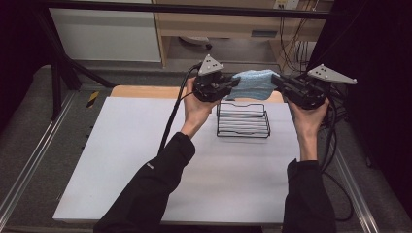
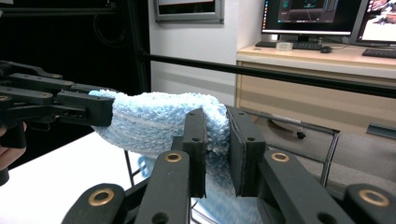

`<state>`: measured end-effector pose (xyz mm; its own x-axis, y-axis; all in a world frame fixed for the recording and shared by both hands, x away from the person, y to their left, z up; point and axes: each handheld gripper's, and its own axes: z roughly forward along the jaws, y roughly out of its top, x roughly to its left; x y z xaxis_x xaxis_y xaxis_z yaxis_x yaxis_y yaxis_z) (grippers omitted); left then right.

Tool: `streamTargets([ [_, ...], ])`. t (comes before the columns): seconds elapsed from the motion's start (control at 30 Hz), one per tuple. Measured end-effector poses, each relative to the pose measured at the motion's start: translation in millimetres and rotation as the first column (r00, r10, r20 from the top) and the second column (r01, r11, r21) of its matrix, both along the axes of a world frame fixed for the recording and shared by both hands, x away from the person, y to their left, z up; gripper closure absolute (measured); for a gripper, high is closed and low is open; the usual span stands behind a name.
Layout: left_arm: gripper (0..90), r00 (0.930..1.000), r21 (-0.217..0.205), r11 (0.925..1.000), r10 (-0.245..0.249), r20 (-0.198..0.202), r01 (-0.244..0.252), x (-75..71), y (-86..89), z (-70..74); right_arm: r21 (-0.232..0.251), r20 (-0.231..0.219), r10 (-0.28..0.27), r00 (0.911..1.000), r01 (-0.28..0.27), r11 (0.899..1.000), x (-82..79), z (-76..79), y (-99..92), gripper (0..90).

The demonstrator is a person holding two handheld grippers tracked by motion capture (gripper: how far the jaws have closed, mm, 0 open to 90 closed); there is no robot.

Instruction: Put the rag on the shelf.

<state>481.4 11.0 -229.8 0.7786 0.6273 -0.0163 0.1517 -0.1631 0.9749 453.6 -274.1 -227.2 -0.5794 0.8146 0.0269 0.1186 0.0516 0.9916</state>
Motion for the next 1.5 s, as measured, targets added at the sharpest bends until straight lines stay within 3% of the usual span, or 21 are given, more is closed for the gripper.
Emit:
streamTargets([
  [0.23, 78.1, 1.0, 0.023, 0.9997, 0.004, 0.001, -0.004, -3.1, -2.3, -3.7, -0.004, -0.018, 0.014, 0.9997, -0.014, 1.0, -6.3, -2.4, -1.9, 72.9],
  [0.43, 78.6, 1.0, 0.03, 0.9996, -0.001, 0.001, 0.001, -3.1, -1.9, -6.6, 0.004, 0.0, 0.023, 0.9997, -0.023, 1.0, -14.5, 15.4, -0.9, 65.2],
  [0.5, 78.5, 1.0, 0.035, 0.9994, -0.004, 0.001, 0.004, -3.0, -1.9, -7.7, 0.005, -0.003, 0.014, 0.9999, -0.014, 1.0, -14.6, 22.0, 1.0, 67.8],
  [0.67, 78.3, 0.9999, 0.039, 0.9992, -0.012, 0.002, 0.012, -3.2, -1.9, -9.8, -0.024, -0.071, -0.001, 0.9974, -0.001, 1.0, -6.9, 30.1, 9.3, 85.1],
  [0.87, 77.5, 0.9997, 0.047, 0.9986, -0.024, -0.002, 0.024, -4.5, 0.2, -10.5, -0.047, -0.165, 0.003, 0.9862, -0.011, 0.999, -1.4, 22.3, 12.5, 90.0],
  [1.07, 69.2, 0.9984, 0.021, 0.9987, -0.046, -0.032, 0.047, -8.9, 6.2, -0.2, -0.069, -0.204, 0.012, 0.9788, -0.027, 0.997, -1.5, 11.1, 10.7, 90.0],
  [1.27, 68.9, 0.9981, -0.027, 0.9987, -0.043, -0.045, 0.042, -9.9, 13.0, 15.5, -0.082, -0.218, 0.02, 0.9758, -0.038, 0.996, -0.5, 1.6, 10.8, 89.3],
  [1.37, 71.2, 0.9972, -0.015, 0.9991, -0.04, -0.063, 0.039, -7.1, 11.9, 14.2, -0.096, -0.223, 0.019, 0.9747, -0.041, 0.994, 0.0, -2.7, 11.6, 88.8],
  [1.5, 76.6, 0.9935, 0.038, 0.998, -0.047, -0.104, 0.051, -4.0, 5.9, 0.6, -0.088, -0.225, 0.024, 0.9741, -0.045, 0.995, -0.2, -8.9, 9.7, 88.2],
])
